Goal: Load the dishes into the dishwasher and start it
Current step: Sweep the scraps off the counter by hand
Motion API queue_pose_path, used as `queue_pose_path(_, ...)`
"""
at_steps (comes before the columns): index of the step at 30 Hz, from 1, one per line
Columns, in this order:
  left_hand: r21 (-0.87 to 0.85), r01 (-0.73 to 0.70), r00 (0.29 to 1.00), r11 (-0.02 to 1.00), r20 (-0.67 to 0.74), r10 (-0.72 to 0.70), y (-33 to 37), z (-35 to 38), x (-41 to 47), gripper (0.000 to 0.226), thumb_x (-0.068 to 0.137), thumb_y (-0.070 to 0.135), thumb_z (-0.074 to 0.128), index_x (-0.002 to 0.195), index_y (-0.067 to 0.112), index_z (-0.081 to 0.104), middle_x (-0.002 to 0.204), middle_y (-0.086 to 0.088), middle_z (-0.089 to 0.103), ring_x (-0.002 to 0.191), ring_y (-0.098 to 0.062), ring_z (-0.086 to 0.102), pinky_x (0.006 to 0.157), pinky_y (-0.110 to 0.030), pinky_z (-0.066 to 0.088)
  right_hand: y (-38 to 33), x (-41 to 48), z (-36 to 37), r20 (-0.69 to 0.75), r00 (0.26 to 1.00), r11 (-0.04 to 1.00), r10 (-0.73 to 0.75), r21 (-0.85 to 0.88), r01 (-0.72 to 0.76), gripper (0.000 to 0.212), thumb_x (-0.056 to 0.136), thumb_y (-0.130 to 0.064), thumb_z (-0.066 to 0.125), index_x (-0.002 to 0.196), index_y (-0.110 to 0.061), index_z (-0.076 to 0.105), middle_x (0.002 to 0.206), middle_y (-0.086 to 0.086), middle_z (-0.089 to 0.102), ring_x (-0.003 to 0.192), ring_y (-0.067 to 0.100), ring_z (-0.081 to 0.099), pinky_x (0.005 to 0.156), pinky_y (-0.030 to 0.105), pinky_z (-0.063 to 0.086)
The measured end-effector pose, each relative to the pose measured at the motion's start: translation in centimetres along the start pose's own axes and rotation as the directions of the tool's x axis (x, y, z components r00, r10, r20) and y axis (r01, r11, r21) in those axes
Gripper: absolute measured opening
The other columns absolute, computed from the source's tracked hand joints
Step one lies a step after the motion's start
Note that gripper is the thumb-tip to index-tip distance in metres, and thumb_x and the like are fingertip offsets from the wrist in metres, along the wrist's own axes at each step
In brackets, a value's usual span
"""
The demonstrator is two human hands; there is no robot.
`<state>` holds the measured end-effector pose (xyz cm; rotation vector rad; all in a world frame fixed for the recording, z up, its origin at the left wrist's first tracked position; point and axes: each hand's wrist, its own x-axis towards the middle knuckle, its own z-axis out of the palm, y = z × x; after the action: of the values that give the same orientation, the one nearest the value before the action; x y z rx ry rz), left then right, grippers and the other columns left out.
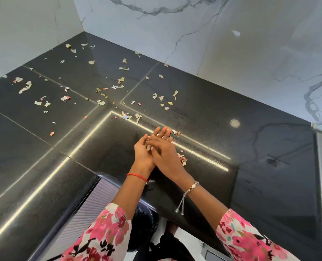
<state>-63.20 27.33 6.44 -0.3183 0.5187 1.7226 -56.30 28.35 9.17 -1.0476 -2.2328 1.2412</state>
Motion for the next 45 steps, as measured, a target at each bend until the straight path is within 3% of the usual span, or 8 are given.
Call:
queue_pose_path(4,-0.013,0.030,1.000,0.999,0.008,-0.030,-0.1,0.2,-0.4,0.034,0.095,0.020,0.031,0.101,0.002,0.060,0.095,-0.019,0.069,0.088,-0.030,0.069,0.093,-0.039,0.048,-1.1,-0.9,-0.8,-0.042,0.998,0.980,-0.051,0.193,0.058,0.042,0.091,0.012,0.034,0.122,-0.002,0.058,0.135,0.014,0.050,0.135,0.014,0.033,0.116,0.033,0.019)
queue_pose_path(7,-0.020,0.027,0.999,0.999,-0.046,-0.028,0.0,0.7,-0.9,0.036,0.096,0.017,0.029,0.096,0.000,0.060,0.084,-0.018,0.070,0.074,-0.028,0.071,0.069,-0.034,0.057,-0.7,0.5,-3.4,-0.258,0.966,0.948,0.011,0.310,0.072,0.034,0.087,0.010,0.041,0.104,-0.002,0.068,0.089,0.006,0.069,0.074,0.005,0.063,0.072,0.024,0.052)
queue_pose_path(10,-0.105,-0.033,0.994,0.994,-0.107,0.022,0.4,0.8,-1.4,0.039,0.098,0.015,0.029,0.083,-0.001,0.061,0.073,-0.017,0.068,0.062,-0.027,0.069,0.056,-0.033,0.058,1.2,3.1,-5.3,-0.296,0.953,0.979,0.064,0.204,-0.002,0.031,0.090,0.003,0.041,0.106,-0.003,0.067,0.081,-0.002,0.068,0.045,0.006,0.046,0.046,0.021,0.039)
queue_pose_path(16,-0.144,-0.065,0.989,0.987,-0.139,0.045,1.0,-0.5,-1.9,0.042,0.096,0.014,0.033,0.070,0.000,0.062,0.064,-0.011,0.062,0.052,-0.019,0.062,0.051,-0.022,0.054,7.0,5.6,-4.8,0.209,0.978,0.961,0.024,-0.273,0.035,0.042,0.100,-0.023,0.036,0.140,-0.012,0.038,0.152,0.003,0.026,0.143,0.015,0.017,0.113,0.024,0.011)
queue_pose_path(22,-0.155,-0.065,0.988,0.986,-0.149,0.042,0.8,-1.0,-2.2,0.033,0.095,0.014,0.035,0.076,0.003,0.060,0.067,-0.007,0.060,0.060,-0.016,0.059,0.052,-0.022,0.053,8.2,2.1,-4.6,0.418,0.896,0.913,-0.149,-0.289,0.287,0.041,0.100,-0.022,0.038,0.139,-0.014,0.041,0.150,-0.005,0.030,0.138,-0.001,0.018,0.117,0.024,0.008)
queue_pose_path(27,-0.178,-0.041,0.989,0.983,-0.145,0.015,0.5,-1.5,-2.5,0.035,0.094,0.014,0.035,0.072,0.004,0.060,0.064,-0.006,0.059,0.055,-0.016,0.059,0.052,-0.021,0.053,8.0,-1.9,-6.4,-0.040,0.999,0.996,-0.033,-0.087,0.030,0.029,0.092,-0.013,0.054,0.120,-0.012,0.061,0.134,0.000,0.054,0.127,0.006,0.045,0.110,0.028,0.034)
queue_pose_path(33,-0.152,-0.031,0.992,0.988,-0.123,0.013,0.5,-1.8,-3.0,0.043,0.095,0.014,0.034,0.065,0.004,0.063,0.065,-0.005,0.059,0.056,-0.015,0.059,0.053,-0.021,0.053,7.2,-5.2,-1.2,-0.049,0.991,0.851,0.126,-0.508,-0.133,0.081,0.088,-0.062,0.033,0.149,-0.015,0.008,0.156,0.010,-0.006,0.144,0.022,-0.013,0.116,0.034,-0.009)
queue_pose_path(45,-0.130,-0.034,0.990,0.991,-0.138,0.015,0.9,-2.0,-3.9,0.033,0.097,0.017,0.033,0.080,0.006,0.059,0.061,-0.006,0.063,0.054,-0.015,0.062,0.053,-0.021,0.054,6.1,-3.8,0.8,0.081,0.988,0.822,-0.133,-0.548,0.156,0.062,0.092,0.012,0.032,0.147,-0.009,0.016,0.157,0.005,0.008,0.145,0.018,0.000,0.114,0.021,-0.001)
